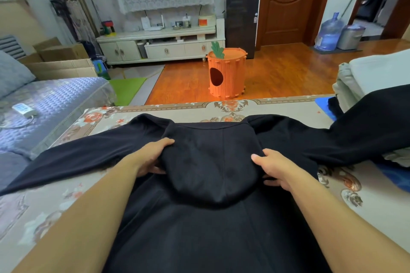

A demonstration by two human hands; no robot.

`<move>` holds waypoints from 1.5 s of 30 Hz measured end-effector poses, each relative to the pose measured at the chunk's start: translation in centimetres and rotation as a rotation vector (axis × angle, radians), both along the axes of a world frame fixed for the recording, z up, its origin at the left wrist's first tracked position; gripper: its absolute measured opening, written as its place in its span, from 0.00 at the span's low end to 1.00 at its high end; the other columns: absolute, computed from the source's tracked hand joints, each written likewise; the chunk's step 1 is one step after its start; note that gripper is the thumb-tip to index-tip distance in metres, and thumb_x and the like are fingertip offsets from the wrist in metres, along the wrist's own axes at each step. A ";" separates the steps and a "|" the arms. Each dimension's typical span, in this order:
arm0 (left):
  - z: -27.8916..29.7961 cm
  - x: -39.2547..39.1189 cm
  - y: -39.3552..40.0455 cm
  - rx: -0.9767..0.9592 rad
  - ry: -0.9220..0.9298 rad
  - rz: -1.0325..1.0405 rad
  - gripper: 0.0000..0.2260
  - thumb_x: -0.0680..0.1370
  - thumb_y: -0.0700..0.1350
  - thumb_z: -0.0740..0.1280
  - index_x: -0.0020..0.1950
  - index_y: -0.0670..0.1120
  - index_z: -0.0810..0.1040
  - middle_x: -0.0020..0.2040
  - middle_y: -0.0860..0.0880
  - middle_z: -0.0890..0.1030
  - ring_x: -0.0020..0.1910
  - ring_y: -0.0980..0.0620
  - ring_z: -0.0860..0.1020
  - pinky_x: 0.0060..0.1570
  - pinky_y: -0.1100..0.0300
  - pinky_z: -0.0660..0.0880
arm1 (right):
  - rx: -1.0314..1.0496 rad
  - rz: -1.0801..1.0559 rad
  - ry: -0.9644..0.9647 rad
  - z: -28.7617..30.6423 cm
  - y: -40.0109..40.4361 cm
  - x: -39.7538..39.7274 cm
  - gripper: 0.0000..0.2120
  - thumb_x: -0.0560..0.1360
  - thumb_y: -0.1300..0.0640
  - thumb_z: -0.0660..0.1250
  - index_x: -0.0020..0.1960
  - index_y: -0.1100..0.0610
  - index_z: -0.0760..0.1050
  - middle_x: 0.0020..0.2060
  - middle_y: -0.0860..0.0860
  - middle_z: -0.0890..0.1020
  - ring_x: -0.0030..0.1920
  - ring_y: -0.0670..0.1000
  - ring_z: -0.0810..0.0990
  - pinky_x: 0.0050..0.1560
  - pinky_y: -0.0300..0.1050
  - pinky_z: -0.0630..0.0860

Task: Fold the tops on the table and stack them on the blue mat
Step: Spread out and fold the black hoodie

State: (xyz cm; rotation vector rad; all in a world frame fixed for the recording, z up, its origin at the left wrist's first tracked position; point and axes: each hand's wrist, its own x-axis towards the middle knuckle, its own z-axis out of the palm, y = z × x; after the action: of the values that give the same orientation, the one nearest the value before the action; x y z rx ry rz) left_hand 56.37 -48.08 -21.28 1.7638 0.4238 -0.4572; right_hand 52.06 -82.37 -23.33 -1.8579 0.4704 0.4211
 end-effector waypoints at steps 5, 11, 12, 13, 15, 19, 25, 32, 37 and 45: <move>-2.4 -1.2 1.7 -0.250 -0.091 0.155 0.15 0.79 0.49 0.66 0.62 0.43 0.81 0.58 0.44 0.84 0.54 0.46 0.82 0.48 0.50 0.79 | 0.203 -0.255 -0.035 -2.8 -1.4 -0.4 0.10 0.80 0.56 0.66 0.60 0.58 0.76 0.60 0.55 0.79 0.56 0.55 0.80 0.36 0.44 0.81; -2.0 -2.9 1.8 -0.210 -0.119 -0.073 0.18 0.79 0.31 0.61 0.65 0.42 0.81 0.61 0.47 0.84 0.62 0.49 0.81 0.58 0.54 0.77 | 0.337 -0.216 -0.057 -1.8 -1.8 -1.8 0.10 0.81 0.61 0.65 0.62 0.59 0.74 0.59 0.56 0.82 0.55 0.55 0.83 0.46 0.49 0.82; -1.9 -3.1 1.4 -0.159 -0.150 -0.108 0.15 0.81 0.32 0.62 0.64 0.43 0.81 0.60 0.47 0.84 0.62 0.49 0.81 0.59 0.54 0.78 | 0.314 -0.216 -0.068 -1.4 -1.3 -1.9 0.14 0.80 0.60 0.66 0.65 0.58 0.72 0.62 0.56 0.80 0.56 0.56 0.82 0.48 0.50 0.82; -1.7 -3.3 1.0 -0.113 -0.174 -0.125 0.12 0.83 0.37 0.65 0.64 0.44 0.80 0.59 0.48 0.85 0.61 0.50 0.82 0.59 0.54 0.79 | 0.234 -0.223 -0.085 -1.3 -0.9 -1.9 0.21 0.79 0.58 0.68 0.70 0.56 0.68 0.66 0.56 0.75 0.58 0.56 0.80 0.51 0.51 0.81; -1.2 -3.2 0.2 0.010 -0.243 -0.099 0.09 0.83 0.44 0.67 0.61 0.46 0.81 0.56 0.48 0.86 0.57 0.50 0.83 0.56 0.51 0.80 | -0.225 -0.186 -0.228 -0.7 0.4 -2.5 0.30 0.77 0.52 0.69 0.76 0.54 0.62 0.71 0.56 0.66 0.63 0.59 0.74 0.62 0.55 0.76; 0.3 -2.0 0.2 0.035 -0.284 0.082 0.08 0.84 0.43 0.63 0.54 0.43 0.82 0.50 0.43 0.85 0.47 0.45 0.80 0.50 0.47 0.77 | -0.668 0.339 -0.910 0.8 4.8 -5.6 0.28 0.74 0.41 0.67 0.71 0.49 0.71 0.70 0.49 0.68 0.70 0.54 0.66 0.72 0.48 0.65; -0.5 -3.4 4.8 1.214 -0.286 -0.154 0.20 0.77 0.41 0.63 0.69 0.45 0.72 0.71 0.40 0.68 0.68 0.37 0.68 0.66 0.43 0.69 | -0.952 0.903 -0.565 -1.4 4.0 -6.4 0.35 0.75 0.34 0.64 0.77 0.46 0.61 0.77 0.46 0.60 0.77 0.51 0.59 0.77 0.50 0.57; -2.7 -4.1 2.5 1.336 -0.813 -0.945 0.32 0.71 0.57 0.66 0.76 0.60 0.64 0.82 0.54 0.53 0.82 0.45 0.44 0.80 0.45 0.41 | -1.137 0.856 -0.866 1.0 5.6 -3.9 0.11 0.72 0.58 0.62 0.53 0.53 0.76 0.48 0.51 0.80 0.48 0.58 0.80 0.51 0.53 0.76; 4.3 0.7 0.3 0.777 -0.917 -0.213 0.07 0.75 0.48 0.62 0.46 0.48 0.79 0.47 0.48 0.82 0.52 0.44 0.80 0.54 0.49 0.74 | -0.678 0.302 -0.968 14.0 4.5 2.5 0.12 0.76 0.64 0.64 0.55 0.50 0.75 0.49 0.49 0.80 0.51 0.54 0.79 0.51 0.50 0.74; 11.1 4.4 1.9 0.536 -0.718 -0.184 0.12 0.86 0.44 0.58 0.52 0.39 0.77 0.44 0.42 0.79 0.44 0.47 0.75 0.42 0.53 0.70 | -0.661 0.431 -0.519 16.4 -0.2 7.6 0.05 0.78 0.57 0.72 0.49 0.49 0.77 0.47 0.49 0.81 0.55 0.56 0.80 0.49 0.46 0.71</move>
State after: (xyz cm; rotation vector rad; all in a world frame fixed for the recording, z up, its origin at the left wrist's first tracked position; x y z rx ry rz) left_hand 60.81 -46.16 -10.17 2.3440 -0.1492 0.2062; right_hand 59.71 -82.54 -6.94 -2.6142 -0.1853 0.0382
